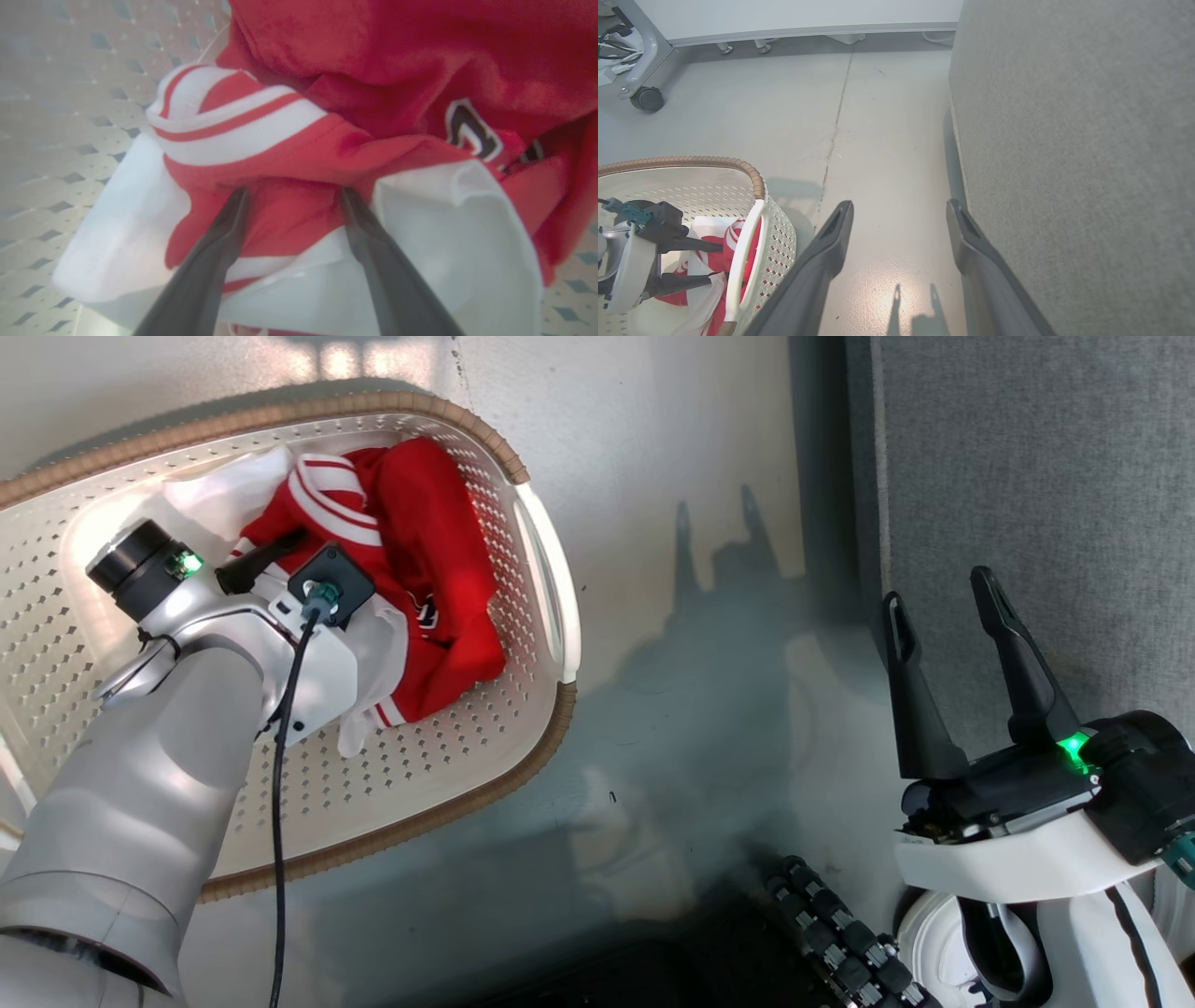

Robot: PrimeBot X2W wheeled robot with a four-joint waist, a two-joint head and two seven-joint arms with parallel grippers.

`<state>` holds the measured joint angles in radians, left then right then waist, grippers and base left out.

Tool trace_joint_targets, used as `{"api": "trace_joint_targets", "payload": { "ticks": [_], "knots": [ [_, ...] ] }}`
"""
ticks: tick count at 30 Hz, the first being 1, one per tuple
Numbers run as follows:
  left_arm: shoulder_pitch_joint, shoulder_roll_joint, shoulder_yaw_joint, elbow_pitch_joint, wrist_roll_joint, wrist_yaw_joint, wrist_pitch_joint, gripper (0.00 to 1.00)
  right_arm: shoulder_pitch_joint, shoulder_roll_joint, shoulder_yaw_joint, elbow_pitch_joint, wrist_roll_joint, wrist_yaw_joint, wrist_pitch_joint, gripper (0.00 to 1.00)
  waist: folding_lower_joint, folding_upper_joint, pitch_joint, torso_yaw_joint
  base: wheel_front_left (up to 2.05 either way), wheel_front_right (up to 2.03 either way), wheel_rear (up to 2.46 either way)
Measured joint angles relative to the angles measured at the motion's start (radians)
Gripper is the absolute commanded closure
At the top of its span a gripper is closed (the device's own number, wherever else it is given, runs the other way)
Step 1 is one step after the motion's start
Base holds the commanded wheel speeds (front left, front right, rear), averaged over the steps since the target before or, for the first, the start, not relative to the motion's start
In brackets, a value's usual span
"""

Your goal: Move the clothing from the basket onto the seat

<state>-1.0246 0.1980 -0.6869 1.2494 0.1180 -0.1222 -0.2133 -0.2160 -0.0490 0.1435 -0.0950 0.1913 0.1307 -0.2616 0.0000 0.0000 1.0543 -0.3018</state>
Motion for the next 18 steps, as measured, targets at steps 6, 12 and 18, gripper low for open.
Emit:
{"api": "trace_joint_targets", "payload": {
  "ticks": [6,12,18],
  "knots": [
    [-0.016,0.0,-0.055,0.031,0.002,-0.007,0.191,0.0,0.021,0.0,0.012,0.002,0.01,0.0,0.0,0.0,0.0,0.0,0.002,-0.011,0.0,0.0,0.0],
    [-0.034,0.008,-0.1,0.027,-0.041,-0.007,0.317,0.0,0.022,0.0,0.025,0.005,0.02,0.0,0.0,0.0,0.0,0.0,0.005,-0.017,0.0,0.0,0.0],
    [-0.047,0.01,-0.133,0.022,-0.079,-0.009,0.375,0.53,0.025,0.0,0.033,0.007,0.028,0.0,0.0,0.0,0.0,0.0,0.008,-0.02,0.0,0.0,0.0]
  ]
}}
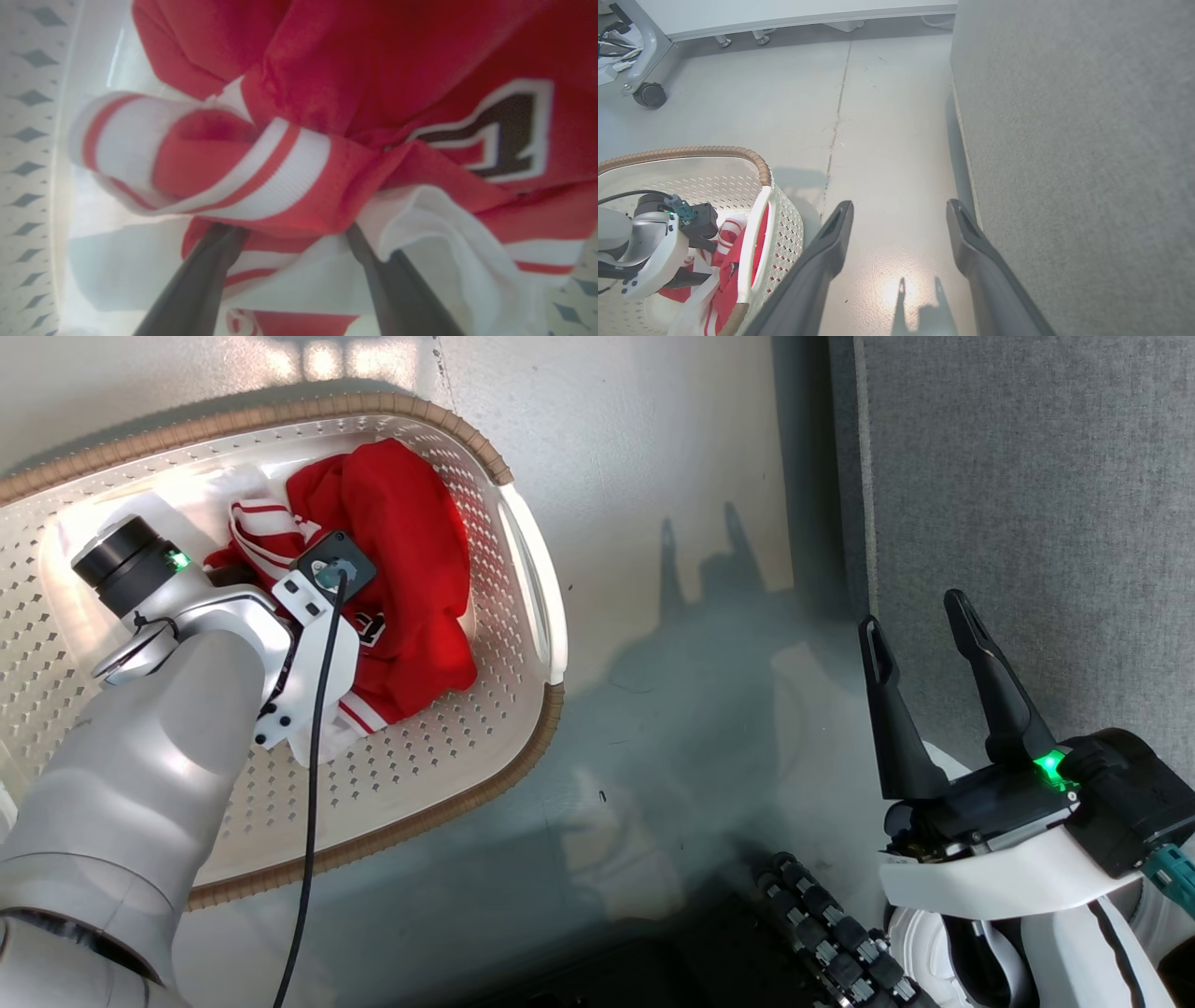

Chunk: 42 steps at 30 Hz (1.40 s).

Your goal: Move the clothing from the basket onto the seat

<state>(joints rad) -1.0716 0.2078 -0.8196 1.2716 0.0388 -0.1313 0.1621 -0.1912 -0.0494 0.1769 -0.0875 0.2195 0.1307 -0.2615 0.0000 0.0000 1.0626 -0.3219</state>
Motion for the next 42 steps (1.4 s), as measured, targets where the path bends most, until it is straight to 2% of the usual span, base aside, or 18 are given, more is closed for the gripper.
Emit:
{"api": "trace_joint_targets", "payload": {
  "ticks": [1,11,21,32,42],
  "knots": [
    [-0.001,0.001,-0.006,0.0,-0.008,0.0,0.005,1.0,0.0,0.0,0.001,0.001,0.0,0.0,0.0,0.0,0.0,0.0,0.0,-0.001,0.0,0.0,0.0],
    [-0.001,0.011,-0.057,0.002,-0.08,-0.002,0.0,1.0,-0.023,0.0,0.008,0.013,0.009,0.0,0.0,0.0,0.0,0.0,-0.002,0.001,0.0,0.0,0.0],
    [-0.009,0.034,-0.106,0.016,-0.154,0.0,-0.067,1.0,-0.106,0.001,-0.001,0.034,-0.005,0.0,0.0,0.0,0.0,0.0,-0.032,0.013,0.0,0.0,0.0],
    [0.074,-0.05,-0.153,0.007,-0.25,0.0,-0.201,1.0,-0.102,0.001,-0.067,0.078,-0.097,0.0,0.0,0.0,0.0,0.0,-0.191,0.083,0.0,0.0,0.0],
    [0.188,-0.105,-0.135,-0.001,-0.352,0.0,-0.373,1.0,-0.044,0.002,-0.108,0.127,-0.145,0.0,0.0,0.0,0.0,0.0,-0.386,0.157,0.0,0.0,0.0]
  ]
}}
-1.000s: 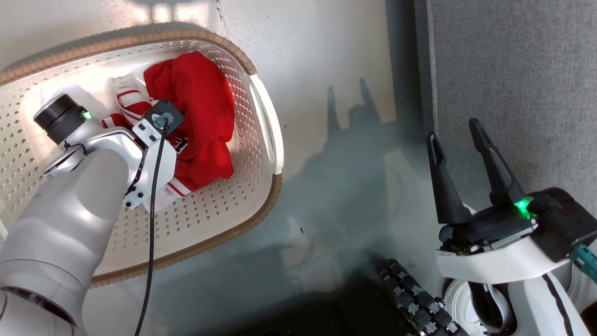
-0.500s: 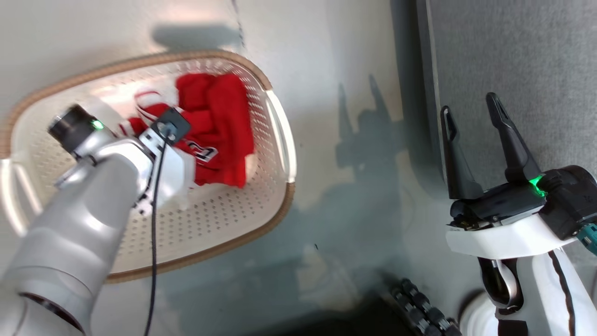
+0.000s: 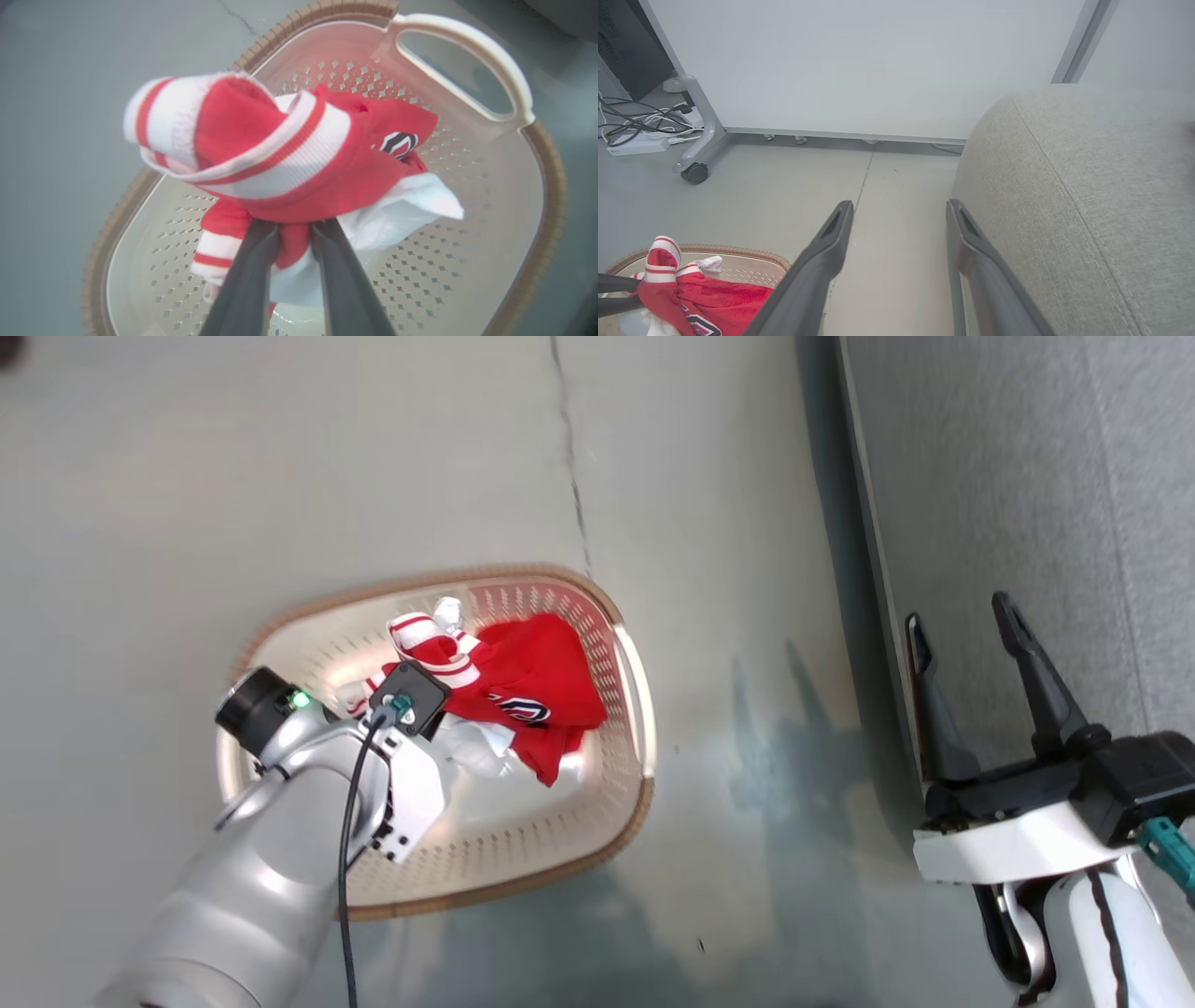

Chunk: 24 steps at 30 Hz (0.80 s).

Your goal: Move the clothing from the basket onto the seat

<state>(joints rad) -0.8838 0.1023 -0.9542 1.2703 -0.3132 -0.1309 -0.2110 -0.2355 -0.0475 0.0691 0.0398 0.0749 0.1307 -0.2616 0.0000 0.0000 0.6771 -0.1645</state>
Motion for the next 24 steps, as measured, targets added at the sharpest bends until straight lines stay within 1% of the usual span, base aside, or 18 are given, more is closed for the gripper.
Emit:
{"api": "trace_joint_targets", "payload": {
  "ticks": [4,5,8,14,18,19,20,24],
  "knots": [
    [0.048,-0.014,0.026,-0.034,-0.025,0.03,-0.046,1.0,0.026,0.0,0.0,0.009,-0.002,0.0,0.0,0.0,0.0,0.0,-0.094,0.031,0.0,0.0,0.0],
    [0.064,-0.016,0.032,-0.052,-0.028,0.047,-0.049,1.0,0.032,0.0,-0.002,0.01,0.0,0.0,0.0,0.0,0.0,0.0,-0.117,0.039,0.0,0.0,0.0],
    [0.11,0.0,0.074,-0.199,-0.033,0.089,-0.05,1.0,0.057,0.0,-0.002,0.023,-0.001,0.0,0.0,0.0,0.0,0.0,-0.183,0.064,0.0,0.0,0.0],
    [0.249,0.043,0.187,-0.468,-0.018,0.133,-0.052,1.0,0.089,0.001,-0.002,0.049,-0.005,0.0,0.0,0.0,0.0,0.0,-0.301,0.11,0.0,0.0,0.0],
    [0.325,0.05,0.289,-0.63,0.007,0.144,-0.052,1.0,0.109,-0.006,0.001,0.066,-0.002,0.0,0.0,0.0,0.0,0.0,-0.373,0.134,0.0,0.0,0.0],
    [0.365,0.051,0.342,-0.707,0.021,0.145,-0.052,1.0,0.119,-0.011,0.002,0.069,0.004,0.0,0.0,0.0,0.0,0.0,-0.405,0.143,0.0,0.0,0.0],
    [0.383,0.052,0.37,-0.745,0.032,0.145,-0.052,1.0,0.125,-0.014,0.002,0.072,0.007,0.0,0.0,0.0,0.0,0.0,-0.422,0.147,0.0,0.0,0.0],
    [0.445,0.043,0.469,-0.89,0.076,0.132,-0.052,1.0,0.143,-0.015,0.004,0.074,0.016,0.0,0.0,0.0,0.0,0.0,-0.48,0.16,0.0,0.0,0.0]
  ]
}}
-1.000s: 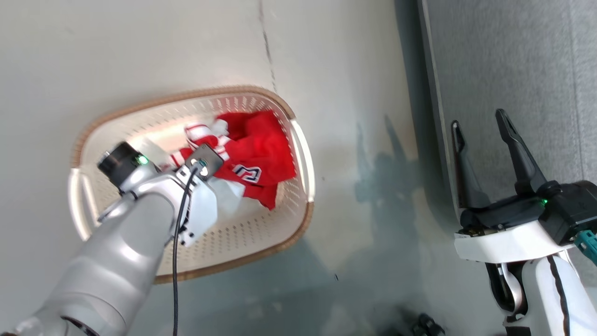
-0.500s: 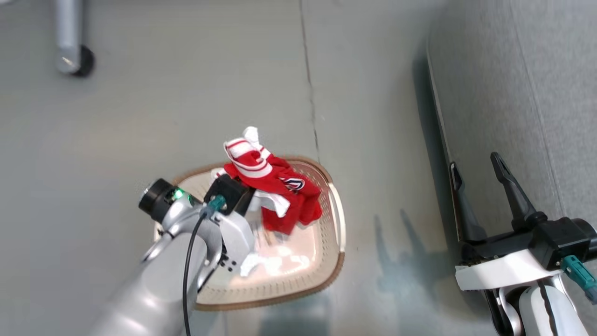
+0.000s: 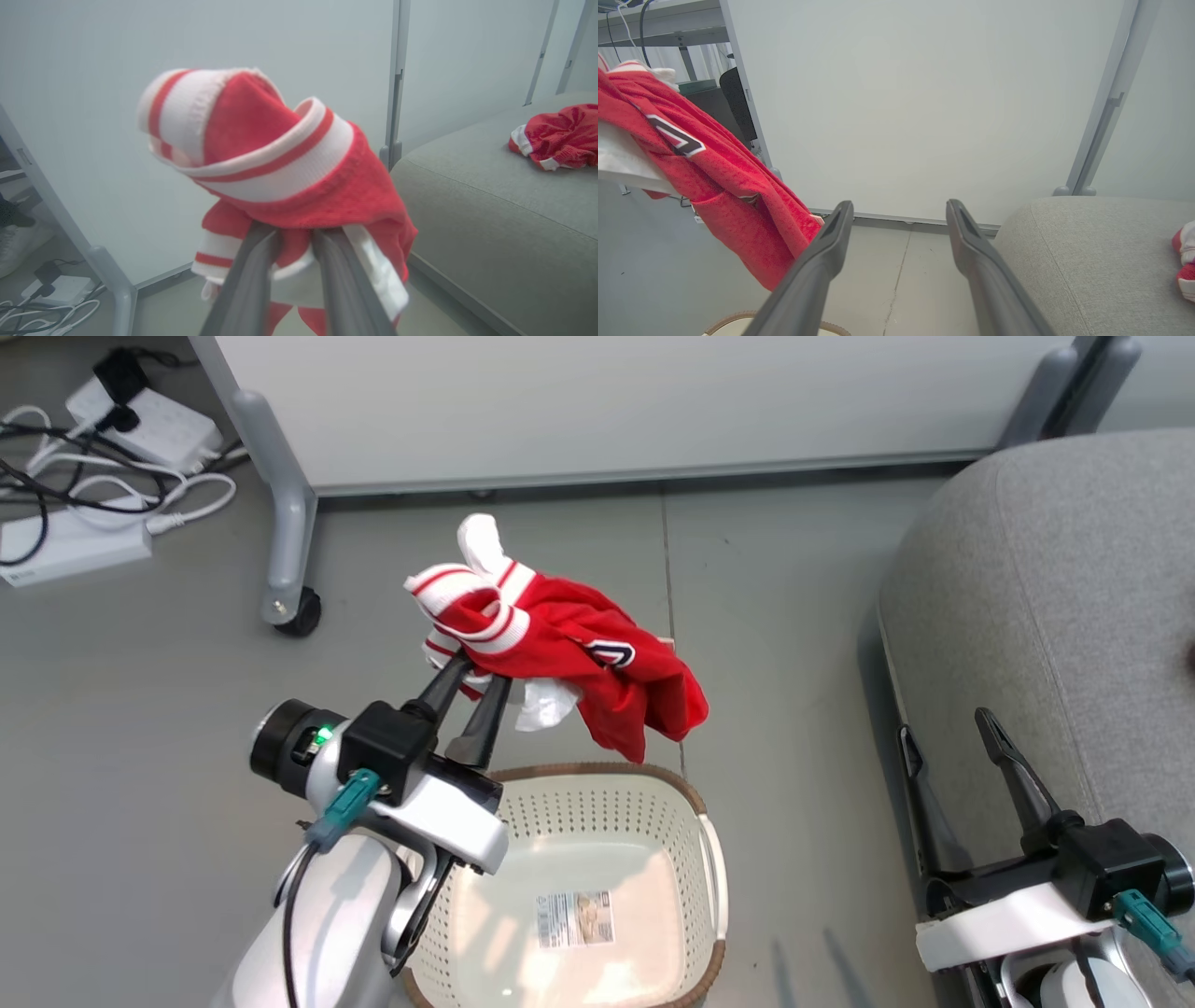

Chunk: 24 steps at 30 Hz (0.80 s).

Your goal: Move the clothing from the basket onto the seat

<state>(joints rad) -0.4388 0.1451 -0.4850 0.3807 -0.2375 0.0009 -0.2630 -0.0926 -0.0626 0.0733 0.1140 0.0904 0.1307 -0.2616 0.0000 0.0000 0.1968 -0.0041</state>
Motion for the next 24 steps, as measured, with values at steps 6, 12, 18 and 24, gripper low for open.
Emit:
{"api": "trace_joint_targets", "payload": {
  "ticks": [6,12,18,24],
  "knots": [
    [0.09,-0.036,0.162,-0.207,0.051,-0.043,0.0,1.0,0.026,0.0,0.019,0.003,0.008,0.0,0.0,0.0,0.0,0.0,-0.081,0.015,0.0,0.0,0.0],
    [0.131,-0.074,0.266,-0.363,0.063,-0.085,0.0,1.0,0.044,0.001,0.02,0.004,0.015,0.0,0.0,0.0,0.0,0.0,-0.113,0.03,0.0,0.0,0.0],
    [0.143,-0.092,0.323,-0.481,0.048,-0.108,0.0,1.0,0.055,0.001,0.019,0.005,0.018,0.0,0.0,0.0,-0.0001,0.0,-0.137,0.032,0.0,0.0,0.0],
    [0.143,-0.095,0.311,-0.581,0.007,-0.116,-0.001,1.0,0.061,0.001,0.023,0.006,0.026,0.0,0.0,0.0,0.0,0.0,-0.154,0.025,0.0,0.0,0.0]
  ]
}}
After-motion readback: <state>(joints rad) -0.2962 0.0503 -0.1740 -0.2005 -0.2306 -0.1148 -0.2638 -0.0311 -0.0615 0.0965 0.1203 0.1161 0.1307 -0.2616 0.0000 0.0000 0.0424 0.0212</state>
